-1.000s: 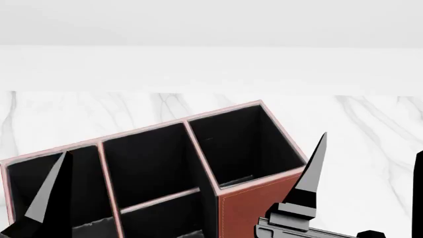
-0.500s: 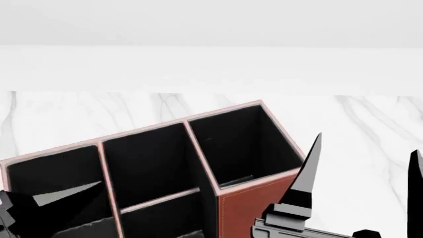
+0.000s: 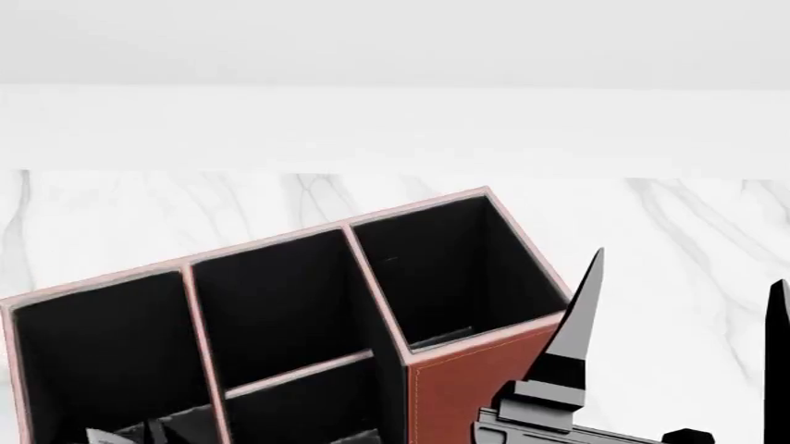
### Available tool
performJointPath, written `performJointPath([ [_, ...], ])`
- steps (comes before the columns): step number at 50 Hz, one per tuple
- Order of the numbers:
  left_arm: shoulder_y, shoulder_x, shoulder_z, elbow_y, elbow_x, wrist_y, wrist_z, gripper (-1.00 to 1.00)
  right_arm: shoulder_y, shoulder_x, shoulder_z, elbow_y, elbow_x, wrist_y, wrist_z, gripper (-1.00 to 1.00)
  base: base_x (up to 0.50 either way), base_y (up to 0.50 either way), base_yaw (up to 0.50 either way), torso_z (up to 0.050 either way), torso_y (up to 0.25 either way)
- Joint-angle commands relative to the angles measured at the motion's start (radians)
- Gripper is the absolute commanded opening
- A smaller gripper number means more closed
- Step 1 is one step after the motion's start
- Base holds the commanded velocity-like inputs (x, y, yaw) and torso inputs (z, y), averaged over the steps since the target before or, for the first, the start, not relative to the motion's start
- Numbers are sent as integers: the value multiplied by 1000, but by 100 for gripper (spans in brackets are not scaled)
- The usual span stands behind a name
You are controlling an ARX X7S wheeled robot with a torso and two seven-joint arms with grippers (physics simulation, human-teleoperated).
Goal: Pick up the book and place it in the front compartment of the caddy.
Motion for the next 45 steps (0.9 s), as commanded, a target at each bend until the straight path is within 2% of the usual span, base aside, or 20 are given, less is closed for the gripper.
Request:
performJointPath([
  [1,-134,91,50,-33,-110,-171,-21,100,2,-12,14,0,-12,-7,-29,100,0,0,0,0,0],
  [20,-236,204,178,-126,-110,-354,-92,100,9,0,0,-5,-7,-4,-12,100,0,0,0,0,0],
  [32,-275,262,222,-166,-115,-408,-96,100,13,7,-6,-7,-1,-5,-2,100,0,0,0,0,0],
  [45,-257,307,263,-213,-72,-425,-81,100,12,17,-7,-9,7,-12,8,100,0,0,0,0,0],
])
